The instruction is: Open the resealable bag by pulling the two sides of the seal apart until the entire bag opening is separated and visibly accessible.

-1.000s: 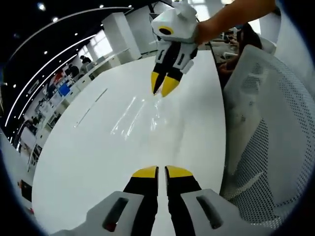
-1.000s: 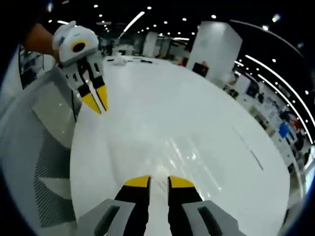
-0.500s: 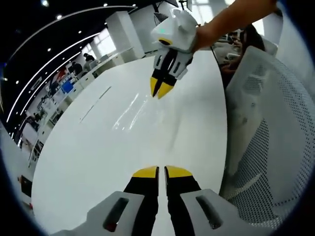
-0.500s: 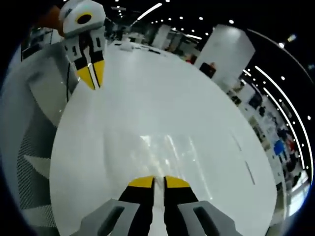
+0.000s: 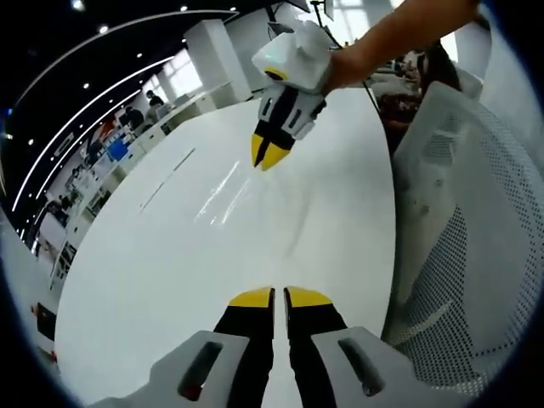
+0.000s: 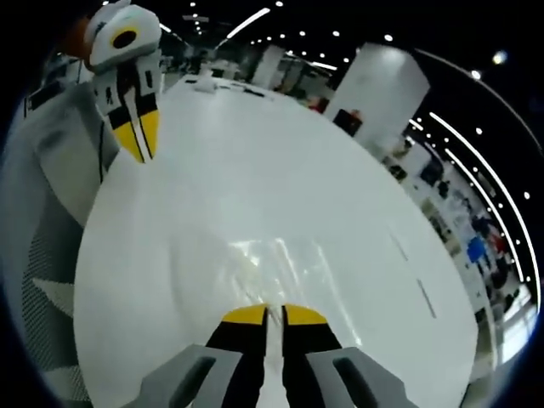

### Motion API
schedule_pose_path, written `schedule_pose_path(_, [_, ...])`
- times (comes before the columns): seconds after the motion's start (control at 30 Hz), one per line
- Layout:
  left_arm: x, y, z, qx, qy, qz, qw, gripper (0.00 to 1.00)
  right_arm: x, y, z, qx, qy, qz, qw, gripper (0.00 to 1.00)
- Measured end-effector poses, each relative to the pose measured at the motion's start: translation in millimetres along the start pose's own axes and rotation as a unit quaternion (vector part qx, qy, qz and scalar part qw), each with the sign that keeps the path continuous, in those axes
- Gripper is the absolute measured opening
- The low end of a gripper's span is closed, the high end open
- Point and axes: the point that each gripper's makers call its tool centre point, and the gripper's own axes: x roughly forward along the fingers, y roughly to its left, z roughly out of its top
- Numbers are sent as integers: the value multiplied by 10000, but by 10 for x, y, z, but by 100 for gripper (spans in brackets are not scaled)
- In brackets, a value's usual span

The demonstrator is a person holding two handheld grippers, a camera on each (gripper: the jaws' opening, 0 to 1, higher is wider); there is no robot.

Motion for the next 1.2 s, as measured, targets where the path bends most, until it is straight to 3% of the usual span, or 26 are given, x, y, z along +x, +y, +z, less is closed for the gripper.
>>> schedule_pose_path(0.17, [-9, 2, -10, -30, 7, 5, 10000, 3, 3, 80, 50, 371, -128, 119, 9992, 5])
schedule_pose_path(0.8, [-44, 7, -92, -176, 46, 51, 9998, 4, -234, 189, 50, 924, -255, 122, 9953, 22])
schedule_pose_path(1.03, [-56, -16, -122, -234, 68, 64, 9997, 6, -346, 211, 91, 1455, -479, 28, 9882, 34])
schedule_pose_path(1.2, [-61, -23, -139, -343, 76, 108, 9993, 13, -379, 261, 98, 1824, -545, -10, 9817, 45])
